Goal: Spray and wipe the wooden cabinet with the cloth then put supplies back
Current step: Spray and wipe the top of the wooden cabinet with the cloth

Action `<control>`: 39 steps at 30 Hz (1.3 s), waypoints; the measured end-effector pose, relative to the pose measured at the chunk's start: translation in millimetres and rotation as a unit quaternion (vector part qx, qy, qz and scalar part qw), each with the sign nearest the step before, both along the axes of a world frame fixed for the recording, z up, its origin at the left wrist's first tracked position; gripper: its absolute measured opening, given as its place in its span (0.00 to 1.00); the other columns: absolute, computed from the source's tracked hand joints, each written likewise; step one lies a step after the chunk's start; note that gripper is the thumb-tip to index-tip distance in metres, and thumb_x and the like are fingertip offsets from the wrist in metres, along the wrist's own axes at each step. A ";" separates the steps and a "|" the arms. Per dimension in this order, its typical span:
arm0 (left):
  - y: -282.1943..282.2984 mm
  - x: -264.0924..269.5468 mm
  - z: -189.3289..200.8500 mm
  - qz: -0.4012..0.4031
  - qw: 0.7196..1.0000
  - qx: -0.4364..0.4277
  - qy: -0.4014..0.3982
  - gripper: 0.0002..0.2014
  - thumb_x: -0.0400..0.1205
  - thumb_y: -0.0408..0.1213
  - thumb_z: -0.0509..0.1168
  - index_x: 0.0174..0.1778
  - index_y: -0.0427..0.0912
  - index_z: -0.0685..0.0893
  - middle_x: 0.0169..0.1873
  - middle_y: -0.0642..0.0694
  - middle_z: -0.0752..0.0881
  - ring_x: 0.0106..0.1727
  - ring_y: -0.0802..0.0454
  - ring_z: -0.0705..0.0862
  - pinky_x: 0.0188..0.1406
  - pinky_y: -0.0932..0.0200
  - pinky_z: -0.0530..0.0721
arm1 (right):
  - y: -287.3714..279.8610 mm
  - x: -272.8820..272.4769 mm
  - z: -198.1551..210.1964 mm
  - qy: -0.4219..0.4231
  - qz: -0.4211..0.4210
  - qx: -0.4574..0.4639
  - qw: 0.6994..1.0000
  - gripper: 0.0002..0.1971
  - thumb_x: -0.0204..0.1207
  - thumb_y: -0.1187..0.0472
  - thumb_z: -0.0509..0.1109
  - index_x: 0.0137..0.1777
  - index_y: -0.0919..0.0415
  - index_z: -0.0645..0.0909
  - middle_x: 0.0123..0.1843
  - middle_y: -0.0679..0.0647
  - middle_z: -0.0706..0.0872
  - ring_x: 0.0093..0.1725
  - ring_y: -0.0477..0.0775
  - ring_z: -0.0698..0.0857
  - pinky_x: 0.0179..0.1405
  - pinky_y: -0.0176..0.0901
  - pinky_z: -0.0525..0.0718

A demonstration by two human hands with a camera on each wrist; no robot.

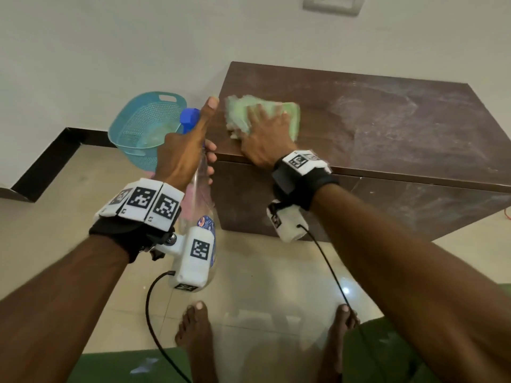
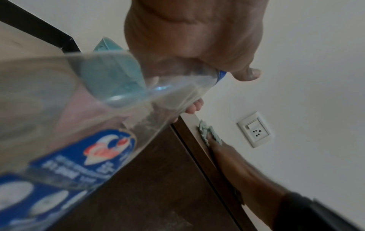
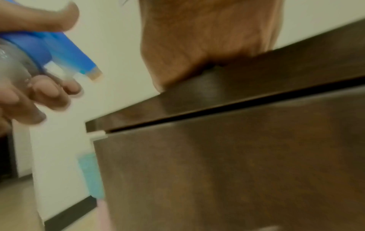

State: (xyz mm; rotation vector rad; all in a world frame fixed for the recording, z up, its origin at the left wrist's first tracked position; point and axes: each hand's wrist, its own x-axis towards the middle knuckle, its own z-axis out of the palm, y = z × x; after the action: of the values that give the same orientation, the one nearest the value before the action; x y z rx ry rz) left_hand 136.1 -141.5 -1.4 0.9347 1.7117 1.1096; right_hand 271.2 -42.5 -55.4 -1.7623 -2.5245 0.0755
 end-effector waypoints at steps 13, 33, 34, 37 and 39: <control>8.1 1.2 4.9 0.024 0.999 0.013 0.024 0.36 0.74 0.78 0.63 0.36 0.42 0.85 0.23 0.49 0.82 0.21 0.52 0.81 0.26 0.59 0.85 | -4.2 -0.9 6.5 0.000 0.026 0.010 1.000 0.26 0.86 0.48 0.51 0.84 0.50 0.57 0.86 0.54 0.57 0.84 0.70 0.52 0.82 0.71 0.49; -22.0 5.5 6.8 0.055 0.991 0.012 0.120 0.32 0.86 0.68 0.56 0.30 0.42 0.78 0.25 0.48 0.79 0.10 0.69 0.75 0.12 0.77 0.71 | -51.5 -57.6 -22.8 0.020 0.072 0.130 0.989 0.31 0.81 0.48 0.53 0.83 0.57 0.59 0.82 0.62 0.64 0.81 0.71 0.62 0.80 0.62 0.59; -22.1 6.7 9.4 0.051 0.991 0.015 0.122 0.32 0.86 0.68 0.56 0.31 0.42 0.78 0.25 0.48 0.79 0.10 0.69 0.75 0.13 0.77 0.71 | -48.8 -51.5 -20.8 0.004 0.095 0.130 0.987 0.30 0.82 0.48 0.53 0.83 0.56 0.58 0.83 0.61 0.64 0.81 0.70 0.62 0.80 0.62 0.60; -19.5 9.0 9.4 0.044 0.992 0.027 0.112 0.33 0.84 0.70 0.56 0.32 0.42 0.80 0.24 0.47 0.81 0.11 0.64 0.77 0.14 0.72 0.76 | -45.3 -7.1 -23.9 -0.008 0.120 0.164 0.979 0.31 0.80 0.47 0.57 0.82 0.54 0.61 0.82 0.58 0.68 0.80 0.67 0.67 0.78 0.60 0.65; -16.9 6.3 5.7 0.044 0.995 0.032 0.078 0.34 0.82 0.72 0.57 0.37 0.41 0.83 0.25 0.46 0.84 0.16 0.57 0.81 0.26 0.56 0.90 | -50.8 29.0 -32.8 -0.005 0.082 0.227 0.971 0.32 0.75 0.49 0.64 0.80 0.55 0.67 0.79 0.58 0.73 0.77 0.67 0.73 0.75 0.59 0.70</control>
State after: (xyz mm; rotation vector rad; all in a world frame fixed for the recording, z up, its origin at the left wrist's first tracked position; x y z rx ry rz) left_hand 142.3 -158.4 4.2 1.0179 1.8680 1.1819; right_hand 300.2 -93.3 -88.1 -1.3797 -2.4303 -0.4644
